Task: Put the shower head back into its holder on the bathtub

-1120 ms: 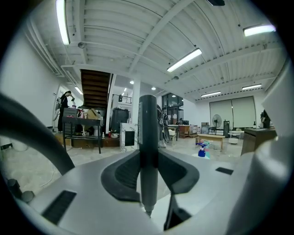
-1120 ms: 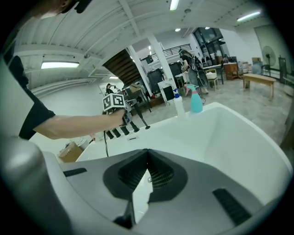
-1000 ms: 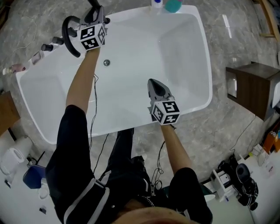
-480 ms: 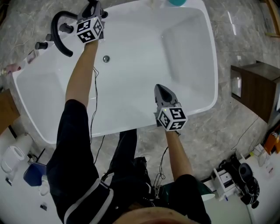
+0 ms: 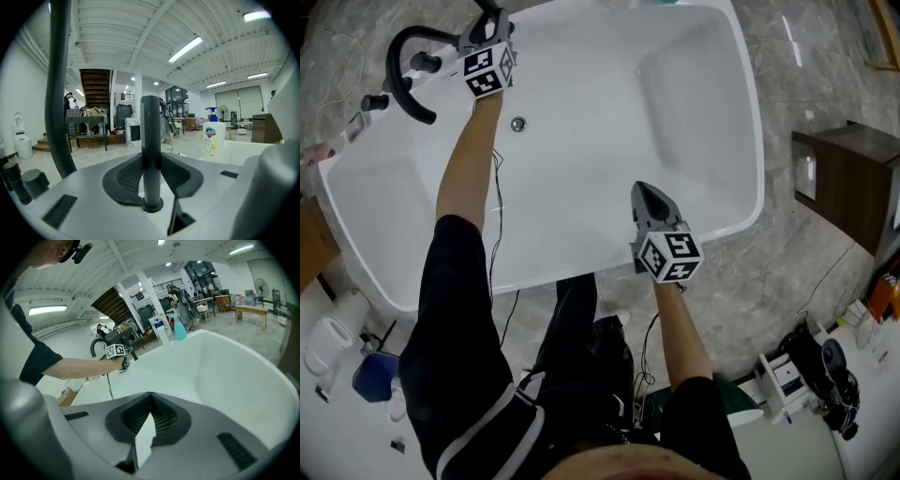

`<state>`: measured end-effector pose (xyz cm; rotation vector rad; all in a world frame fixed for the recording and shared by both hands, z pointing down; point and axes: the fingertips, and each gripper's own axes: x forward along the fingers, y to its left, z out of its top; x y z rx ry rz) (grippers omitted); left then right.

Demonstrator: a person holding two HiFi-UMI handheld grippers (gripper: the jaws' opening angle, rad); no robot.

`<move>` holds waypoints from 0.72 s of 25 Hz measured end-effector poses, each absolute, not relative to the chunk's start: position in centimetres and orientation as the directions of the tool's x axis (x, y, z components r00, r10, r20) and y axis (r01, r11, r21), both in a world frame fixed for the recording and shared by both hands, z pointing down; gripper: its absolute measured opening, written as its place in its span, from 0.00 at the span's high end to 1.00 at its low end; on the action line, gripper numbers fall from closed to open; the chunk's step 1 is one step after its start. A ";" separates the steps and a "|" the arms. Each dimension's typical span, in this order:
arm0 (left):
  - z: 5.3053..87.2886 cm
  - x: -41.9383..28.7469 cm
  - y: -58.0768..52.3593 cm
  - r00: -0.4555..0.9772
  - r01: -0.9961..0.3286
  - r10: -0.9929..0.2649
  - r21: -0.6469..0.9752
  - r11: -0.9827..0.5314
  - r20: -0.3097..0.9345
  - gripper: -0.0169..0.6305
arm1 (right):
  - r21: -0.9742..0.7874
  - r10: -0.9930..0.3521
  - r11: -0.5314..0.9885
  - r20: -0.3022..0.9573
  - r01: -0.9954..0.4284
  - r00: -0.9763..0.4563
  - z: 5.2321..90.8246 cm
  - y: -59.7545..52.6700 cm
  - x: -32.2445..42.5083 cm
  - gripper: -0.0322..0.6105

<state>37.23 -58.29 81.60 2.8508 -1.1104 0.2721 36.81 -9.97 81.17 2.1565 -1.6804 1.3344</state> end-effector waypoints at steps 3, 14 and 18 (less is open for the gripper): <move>80.7 37.0 -57.8 0.711 -0.688 -0.672 0.005 -0.726 0.209 0.74 | -0.400 -0.748 -0.399 0.663 -0.825 0.040 80.3 -9.5 38.1 0.94; 71.0 36.0 -43.3 0.716 -0.653 -0.616 0.005 -0.757 0.329 0.79 | -0.295 -0.853 -0.196 0.522 -0.935 0.015 69.9 -14.4 43.3 0.94; 65.2 35.5 -36.7 0.741 -0.623 -0.581 0.021 -0.782 0.338 0.92 | -0.270 -0.890 -0.131 0.456 -0.954 -0.007 65.0 -16.0 45.2 0.94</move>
